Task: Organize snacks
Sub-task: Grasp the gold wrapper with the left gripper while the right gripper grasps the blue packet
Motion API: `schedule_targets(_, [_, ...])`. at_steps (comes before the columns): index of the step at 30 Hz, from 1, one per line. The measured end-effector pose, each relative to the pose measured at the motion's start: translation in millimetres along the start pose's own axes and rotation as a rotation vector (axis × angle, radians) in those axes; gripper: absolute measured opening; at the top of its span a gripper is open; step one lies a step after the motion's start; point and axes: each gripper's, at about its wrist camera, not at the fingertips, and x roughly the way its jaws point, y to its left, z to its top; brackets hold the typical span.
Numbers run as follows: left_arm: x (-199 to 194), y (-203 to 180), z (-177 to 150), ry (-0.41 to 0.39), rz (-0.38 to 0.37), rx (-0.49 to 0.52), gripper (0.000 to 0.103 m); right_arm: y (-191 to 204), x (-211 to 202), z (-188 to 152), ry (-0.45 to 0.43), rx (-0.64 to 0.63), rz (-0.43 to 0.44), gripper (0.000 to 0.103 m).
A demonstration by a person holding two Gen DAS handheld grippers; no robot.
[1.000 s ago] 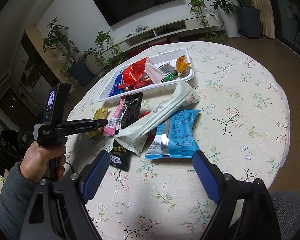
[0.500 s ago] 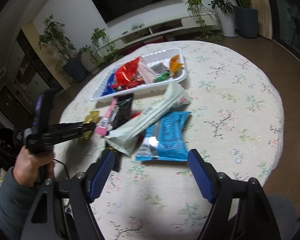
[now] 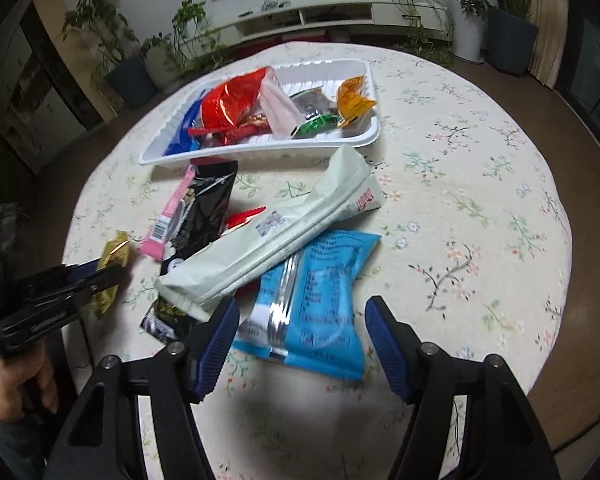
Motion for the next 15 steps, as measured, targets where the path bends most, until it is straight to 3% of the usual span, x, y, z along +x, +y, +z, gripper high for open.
schedule_targets(4, [-0.2,-0.8,-1.7,0.000,-0.008,0.002,0.029,-1.3,17.2,8.4,0.041,-0.017,-0.037,0.068])
schedule_targets(15, [0.1,0.6,-1.2,-0.005,-0.015,-0.002,0.029,-0.6,23.2,1.2,0.073,-0.070,-0.045,0.048])
